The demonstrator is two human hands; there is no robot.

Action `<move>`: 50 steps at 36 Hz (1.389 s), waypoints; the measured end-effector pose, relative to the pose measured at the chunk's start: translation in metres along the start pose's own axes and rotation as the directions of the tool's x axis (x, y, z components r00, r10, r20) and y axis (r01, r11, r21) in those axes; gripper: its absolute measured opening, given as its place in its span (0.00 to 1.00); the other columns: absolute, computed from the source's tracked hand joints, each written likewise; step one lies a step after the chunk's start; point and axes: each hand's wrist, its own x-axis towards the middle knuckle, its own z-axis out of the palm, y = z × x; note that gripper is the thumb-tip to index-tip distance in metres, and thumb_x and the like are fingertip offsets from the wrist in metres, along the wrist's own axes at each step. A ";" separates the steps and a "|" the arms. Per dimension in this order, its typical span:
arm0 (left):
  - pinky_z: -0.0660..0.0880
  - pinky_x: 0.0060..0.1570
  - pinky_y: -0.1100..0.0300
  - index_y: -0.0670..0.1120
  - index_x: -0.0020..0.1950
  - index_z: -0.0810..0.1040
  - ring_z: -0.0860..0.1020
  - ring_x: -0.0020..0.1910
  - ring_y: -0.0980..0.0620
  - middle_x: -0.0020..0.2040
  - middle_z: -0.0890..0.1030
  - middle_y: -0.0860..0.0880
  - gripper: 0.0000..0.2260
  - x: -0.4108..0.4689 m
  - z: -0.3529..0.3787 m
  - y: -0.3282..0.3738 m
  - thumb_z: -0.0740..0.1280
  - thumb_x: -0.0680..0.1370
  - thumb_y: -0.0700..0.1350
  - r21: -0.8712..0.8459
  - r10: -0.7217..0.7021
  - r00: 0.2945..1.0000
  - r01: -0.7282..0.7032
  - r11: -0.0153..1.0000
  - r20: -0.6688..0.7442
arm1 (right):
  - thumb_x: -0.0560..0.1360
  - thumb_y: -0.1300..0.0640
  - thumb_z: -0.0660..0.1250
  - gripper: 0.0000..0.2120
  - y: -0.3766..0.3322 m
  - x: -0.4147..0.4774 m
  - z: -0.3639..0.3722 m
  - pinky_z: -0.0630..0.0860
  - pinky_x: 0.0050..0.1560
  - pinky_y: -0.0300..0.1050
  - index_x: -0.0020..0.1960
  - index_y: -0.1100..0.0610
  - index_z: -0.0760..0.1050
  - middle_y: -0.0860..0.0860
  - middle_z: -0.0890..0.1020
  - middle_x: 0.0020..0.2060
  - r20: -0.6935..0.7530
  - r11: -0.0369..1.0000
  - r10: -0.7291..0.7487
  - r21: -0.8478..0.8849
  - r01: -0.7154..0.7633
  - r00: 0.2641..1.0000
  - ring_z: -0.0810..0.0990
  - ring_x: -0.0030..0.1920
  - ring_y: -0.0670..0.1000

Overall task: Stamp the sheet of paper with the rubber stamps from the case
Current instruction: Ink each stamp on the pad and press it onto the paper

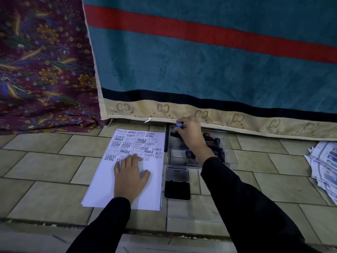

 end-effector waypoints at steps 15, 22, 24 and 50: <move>0.48 0.74 0.49 0.52 0.65 0.71 0.63 0.71 0.51 0.70 0.69 0.53 0.20 0.000 -0.003 -0.002 0.67 0.74 0.52 -0.115 -0.034 0.999 0.036 0.993 0.019 | 0.70 0.62 0.73 0.07 -0.017 -0.154 -0.031 0.78 0.47 0.33 0.48 0.60 0.80 0.54 0.81 0.44 0.109 0.994 -0.095 0.057 0.089 0.990 0.81 0.42 0.48; 0.48 0.74 0.49 0.52 0.65 0.71 0.62 0.71 0.51 0.71 0.68 0.53 0.20 -0.001 -0.002 -0.002 0.66 0.74 0.52 -0.104 -0.033 0.999 0.034 0.994 0.014 | 0.69 0.61 0.73 0.05 -0.014 -0.169 -0.022 0.80 0.45 0.40 0.45 0.58 0.79 0.50 0.80 0.42 0.137 0.993 -0.113 0.040 0.109 0.984 0.80 0.40 0.46; 0.48 0.74 0.49 0.52 0.65 0.71 0.63 0.71 0.52 0.71 0.68 0.54 0.20 -0.001 -0.002 -0.002 0.66 0.74 0.52 -0.099 -0.032 0.999 0.033 0.995 0.011 | 0.69 0.61 0.73 0.05 -0.015 -0.170 -0.020 0.79 0.44 0.40 0.45 0.58 0.79 0.51 0.80 0.42 0.144 0.992 -0.124 0.010 0.124 0.982 0.80 0.40 0.46; 0.54 0.72 0.47 0.51 0.62 0.72 0.66 0.69 0.50 0.68 0.71 0.52 0.19 0.001 0.002 0.000 0.66 0.73 0.53 -0.038 -0.021 1.000 0.020 0.999 -0.021 | 0.70 0.64 0.72 0.08 -0.040 -0.094 0.010 0.81 0.47 0.46 0.48 0.62 0.79 0.56 0.80 0.46 0.057 0.993 -0.040 0.109 0.033 0.998 0.81 0.44 0.53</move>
